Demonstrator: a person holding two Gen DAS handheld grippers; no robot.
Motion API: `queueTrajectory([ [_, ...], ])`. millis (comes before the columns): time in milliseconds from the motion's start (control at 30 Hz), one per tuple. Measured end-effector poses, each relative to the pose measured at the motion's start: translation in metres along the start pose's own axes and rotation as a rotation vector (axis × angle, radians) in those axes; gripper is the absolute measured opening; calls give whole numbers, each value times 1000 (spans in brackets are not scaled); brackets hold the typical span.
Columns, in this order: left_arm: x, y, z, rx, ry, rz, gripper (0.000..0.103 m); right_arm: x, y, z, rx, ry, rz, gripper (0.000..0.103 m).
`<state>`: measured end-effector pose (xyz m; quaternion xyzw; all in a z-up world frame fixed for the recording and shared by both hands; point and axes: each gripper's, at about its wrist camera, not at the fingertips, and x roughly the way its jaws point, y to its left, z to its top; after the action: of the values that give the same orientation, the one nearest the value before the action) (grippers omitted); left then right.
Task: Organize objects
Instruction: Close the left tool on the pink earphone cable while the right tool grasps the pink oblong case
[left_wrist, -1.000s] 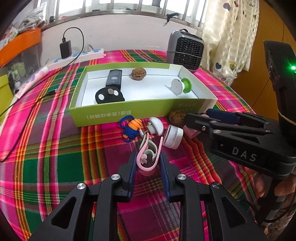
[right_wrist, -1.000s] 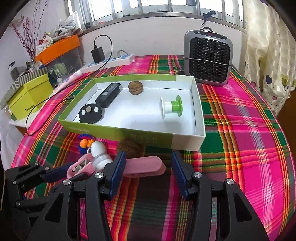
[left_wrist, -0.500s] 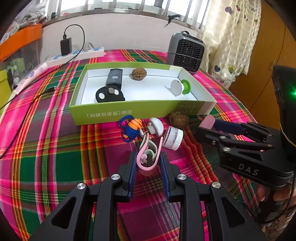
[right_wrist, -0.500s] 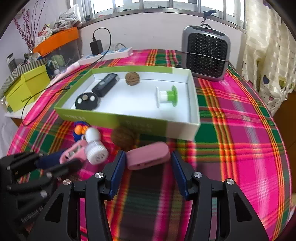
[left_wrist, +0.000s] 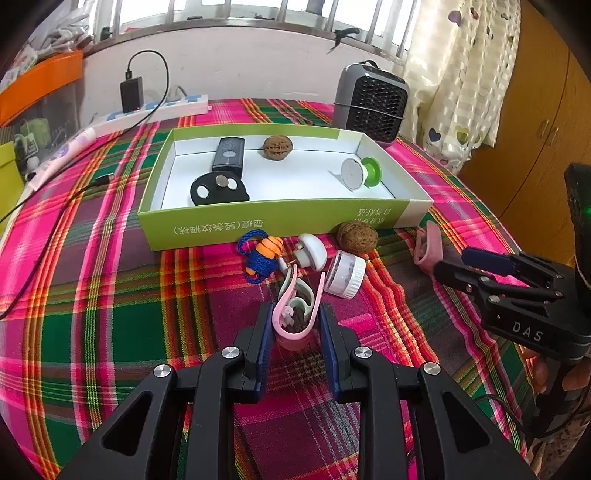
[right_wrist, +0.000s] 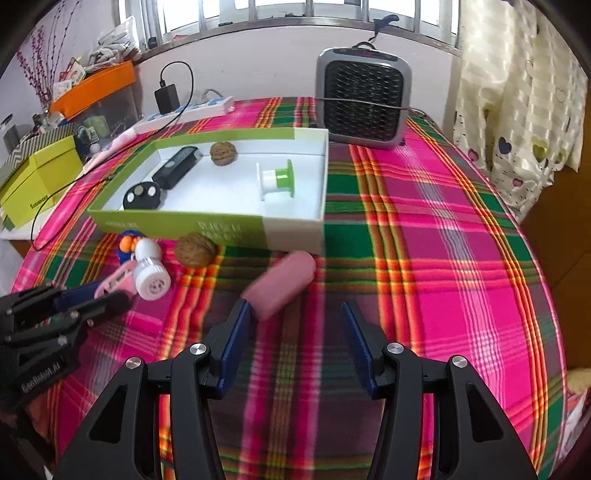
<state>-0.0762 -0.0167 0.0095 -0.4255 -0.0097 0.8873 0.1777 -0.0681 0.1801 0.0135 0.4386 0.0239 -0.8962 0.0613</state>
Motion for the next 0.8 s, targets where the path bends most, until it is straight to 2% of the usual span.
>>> queueTrajectory([
  [167,0,1,0,-1,0,-1,23,-6,-8,-2,37,-21,-1,52],
  [333,0,1,0,1,0,0,23,-5,1,6,38,-49,71,52],
  [533,0,-1,0,7,1,7,23,14,11,13,33,-14,54,52],
  [800,2,-1,2,16,3,1,30,23,12,16,10,1,7,52],
])
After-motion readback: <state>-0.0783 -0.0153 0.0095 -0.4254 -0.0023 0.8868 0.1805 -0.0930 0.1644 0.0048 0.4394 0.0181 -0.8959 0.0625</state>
